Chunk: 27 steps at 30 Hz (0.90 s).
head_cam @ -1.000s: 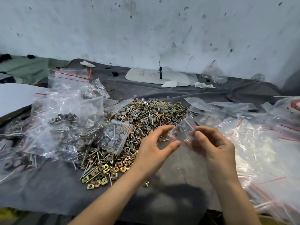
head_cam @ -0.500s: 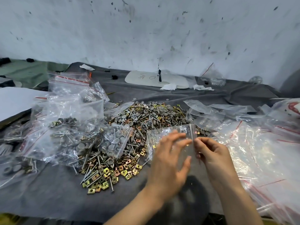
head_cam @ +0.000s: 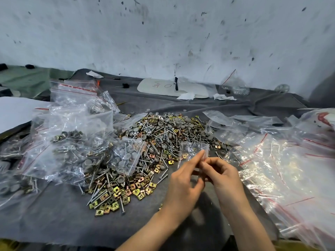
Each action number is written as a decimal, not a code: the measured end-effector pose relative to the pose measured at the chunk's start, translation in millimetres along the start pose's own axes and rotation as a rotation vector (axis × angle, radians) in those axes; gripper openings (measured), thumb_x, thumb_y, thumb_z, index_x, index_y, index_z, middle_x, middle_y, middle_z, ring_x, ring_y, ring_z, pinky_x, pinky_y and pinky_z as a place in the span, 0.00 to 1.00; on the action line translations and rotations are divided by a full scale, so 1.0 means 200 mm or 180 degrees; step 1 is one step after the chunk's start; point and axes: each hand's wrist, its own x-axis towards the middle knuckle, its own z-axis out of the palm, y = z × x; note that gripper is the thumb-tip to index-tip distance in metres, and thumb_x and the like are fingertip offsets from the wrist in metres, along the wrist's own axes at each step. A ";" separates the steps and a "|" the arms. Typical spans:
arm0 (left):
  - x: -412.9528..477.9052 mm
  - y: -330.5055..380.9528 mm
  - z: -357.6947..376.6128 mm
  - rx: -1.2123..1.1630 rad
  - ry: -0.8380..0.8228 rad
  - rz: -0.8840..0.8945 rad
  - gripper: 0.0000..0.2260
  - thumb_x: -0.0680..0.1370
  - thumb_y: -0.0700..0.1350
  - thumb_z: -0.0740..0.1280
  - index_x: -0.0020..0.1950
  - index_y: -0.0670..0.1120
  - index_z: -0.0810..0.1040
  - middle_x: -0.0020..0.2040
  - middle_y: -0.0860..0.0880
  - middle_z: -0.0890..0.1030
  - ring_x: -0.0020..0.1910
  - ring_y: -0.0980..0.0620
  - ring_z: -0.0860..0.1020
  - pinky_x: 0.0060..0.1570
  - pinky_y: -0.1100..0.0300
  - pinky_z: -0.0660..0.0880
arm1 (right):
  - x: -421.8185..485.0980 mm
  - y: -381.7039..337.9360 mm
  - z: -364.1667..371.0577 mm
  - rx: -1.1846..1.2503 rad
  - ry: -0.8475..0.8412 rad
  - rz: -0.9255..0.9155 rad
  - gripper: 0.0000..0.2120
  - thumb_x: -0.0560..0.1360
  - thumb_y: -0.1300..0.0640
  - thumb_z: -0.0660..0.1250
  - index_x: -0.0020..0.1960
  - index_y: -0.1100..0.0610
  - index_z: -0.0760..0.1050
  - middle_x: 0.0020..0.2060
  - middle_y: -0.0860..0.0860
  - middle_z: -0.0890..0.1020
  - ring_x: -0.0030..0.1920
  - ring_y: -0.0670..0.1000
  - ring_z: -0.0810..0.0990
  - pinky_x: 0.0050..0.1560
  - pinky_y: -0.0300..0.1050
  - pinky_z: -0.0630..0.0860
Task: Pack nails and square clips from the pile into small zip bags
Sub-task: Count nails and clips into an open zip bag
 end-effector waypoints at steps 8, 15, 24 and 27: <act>0.04 -0.03 -0.06 0.0144 0.0356 0.0024 0.26 0.72 0.33 0.70 0.65 0.54 0.74 0.43 0.53 0.82 0.42 0.61 0.80 0.47 0.70 0.76 | -0.03 0.01 0.00 -0.0443 -0.0076 -0.0006 0.11 0.71 0.69 0.68 0.33 0.59 0.74 0.27 0.52 0.74 0.31 0.50 0.71 0.36 0.46 0.69; 0.12 -0.02 -0.20 0.0884 -0.0383 0.0695 0.07 0.71 0.31 0.70 0.42 0.42 0.79 0.45 0.47 0.77 0.41 0.52 0.77 0.41 0.58 0.77 | -0.03 -0.07 -0.06 -0.1821 0.0380 -0.0810 0.12 0.67 0.64 0.70 0.38 0.50 0.71 0.33 0.44 0.77 0.33 0.46 0.74 0.35 0.41 0.71; 0.11 0.10 -0.33 -0.0344 -0.1434 0.0525 0.09 0.75 0.45 0.70 0.36 0.44 0.77 0.54 0.52 0.75 0.41 0.57 0.76 0.43 0.60 0.75 | -0.02 -0.28 -0.08 -0.2258 0.0108 -0.1403 0.05 0.67 0.57 0.66 0.32 0.54 0.75 0.30 0.48 0.79 0.35 0.47 0.77 0.36 0.38 0.71; 0.17 0.09 -0.40 -0.0990 -0.1132 -0.0120 0.10 0.75 0.44 0.69 0.33 0.49 0.77 0.56 0.57 0.78 0.41 0.55 0.77 0.41 0.62 0.76 | 0.00 -0.33 -0.07 -0.1318 -0.0535 -0.0713 0.11 0.70 0.48 0.67 0.37 0.55 0.77 0.30 0.51 0.80 0.27 0.50 0.77 0.30 0.39 0.73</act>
